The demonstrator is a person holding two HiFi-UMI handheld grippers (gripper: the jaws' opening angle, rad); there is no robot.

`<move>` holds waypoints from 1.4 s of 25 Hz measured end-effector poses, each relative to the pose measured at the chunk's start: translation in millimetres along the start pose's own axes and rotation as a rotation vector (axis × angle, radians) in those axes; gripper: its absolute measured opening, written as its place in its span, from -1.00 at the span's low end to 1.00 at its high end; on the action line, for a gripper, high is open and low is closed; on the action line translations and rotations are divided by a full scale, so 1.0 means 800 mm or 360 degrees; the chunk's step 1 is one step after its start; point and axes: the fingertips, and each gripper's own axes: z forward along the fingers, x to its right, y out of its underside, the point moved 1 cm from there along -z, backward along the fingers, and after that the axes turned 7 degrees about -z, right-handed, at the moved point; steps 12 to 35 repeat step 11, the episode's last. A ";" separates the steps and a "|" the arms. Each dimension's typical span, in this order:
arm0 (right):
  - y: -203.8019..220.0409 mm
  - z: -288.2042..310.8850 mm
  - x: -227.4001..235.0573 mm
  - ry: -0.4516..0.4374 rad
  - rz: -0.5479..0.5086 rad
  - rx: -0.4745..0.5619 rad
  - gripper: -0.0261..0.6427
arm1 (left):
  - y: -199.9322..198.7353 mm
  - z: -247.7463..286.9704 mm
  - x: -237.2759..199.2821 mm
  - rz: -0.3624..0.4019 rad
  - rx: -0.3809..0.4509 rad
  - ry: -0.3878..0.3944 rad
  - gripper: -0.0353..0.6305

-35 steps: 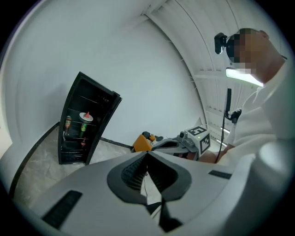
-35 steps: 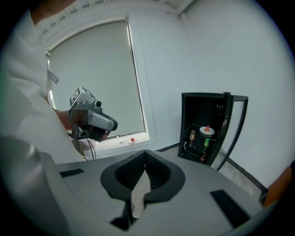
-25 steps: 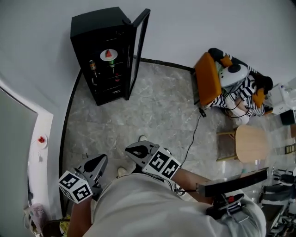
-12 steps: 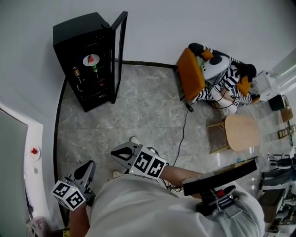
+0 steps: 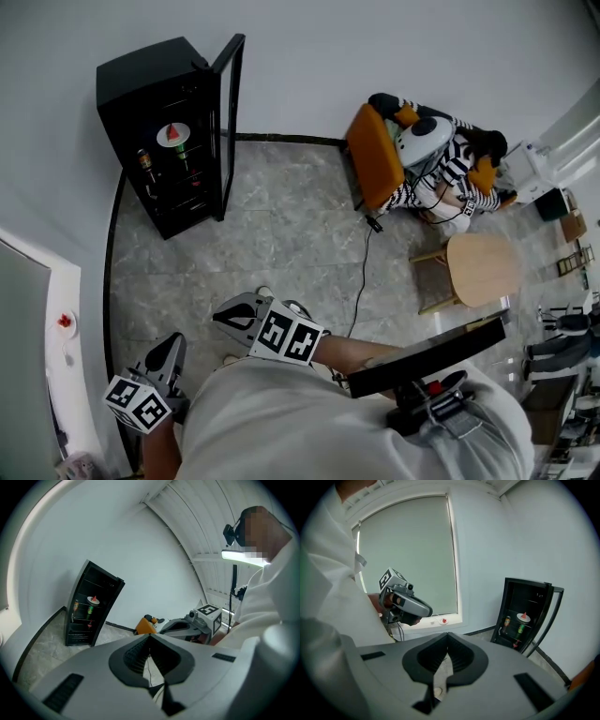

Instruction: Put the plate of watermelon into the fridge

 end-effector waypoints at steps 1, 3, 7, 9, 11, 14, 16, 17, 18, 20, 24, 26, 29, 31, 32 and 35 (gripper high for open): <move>0.000 0.000 0.001 0.0003 0.0001 -0.0001 -0.88 | 0.000 0.001 -0.001 0.0007 -0.0007 -0.0002 -0.86; 0.001 0.000 0.004 0.0011 0.0005 -0.0005 -0.88 | 0.000 0.004 -0.003 0.0014 -0.0019 -0.0003 -0.86; 0.005 0.002 0.002 0.0013 0.0029 -0.0012 -0.88 | 0.002 0.005 -0.004 0.0022 -0.0033 0.0014 -0.86; 0.007 0.002 -0.003 0.0004 0.0043 -0.0015 -0.88 | 0.004 0.004 -0.002 0.0027 -0.0040 0.0014 -0.86; 0.007 0.002 -0.006 -0.0002 0.0048 -0.0016 -0.88 | 0.006 0.002 -0.001 0.0035 -0.0045 0.0012 -0.86; 0.007 0.002 -0.006 -0.0002 0.0048 -0.0016 -0.88 | 0.006 0.002 -0.001 0.0035 -0.0045 0.0012 -0.86; 0.007 0.002 -0.006 -0.0002 0.0048 -0.0016 -0.88 | 0.006 0.002 -0.001 0.0035 -0.0045 0.0012 -0.86; 0.007 0.002 -0.006 -0.0002 0.0048 -0.0016 -0.88 | 0.006 0.002 -0.001 0.0035 -0.0045 0.0012 -0.86; 0.007 0.002 -0.006 -0.0002 0.0048 -0.0016 -0.88 | 0.006 0.002 -0.001 0.0035 -0.0045 0.0012 -0.86; 0.007 0.002 -0.006 -0.0002 0.0048 -0.0016 -0.88 | 0.006 0.002 -0.001 0.0035 -0.0045 0.0012 -0.86; 0.007 0.002 -0.006 -0.0002 0.0048 -0.0016 -0.88 | 0.006 0.002 -0.001 0.0035 -0.0045 0.0012 -0.86; 0.007 0.002 -0.006 -0.0002 0.0048 -0.0016 -0.88 | 0.006 0.002 -0.001 0.0035 -0.0045 0.0012 -0.86; 0.007 0.002 -0.006 -0.0002 0.0048 -0.0016 -0.88 | 0.006 0.002 -0.001 0.0035 -0.0045 0.0012 -0.86; 0.007 0.002 -0.006 -0.0002 0.0048 -0.0016 -0.88 | 0.006 0.002 -0.001 0.0035 -0.0045 0.0012 -0.86; 0.007 0.002 -0.006 -0.0002 0.0048 -0.0016 -0.88 | 0.006 0.002 -0.001 0.0035 -0.0045 0.0012 -0.86; 0.007 0.002 -0.006 -0.0002 0.0048 -0.0016 -0.88 | 0.006 0.002 -0.001 0.0035 -0.0045 0.0012 -0.86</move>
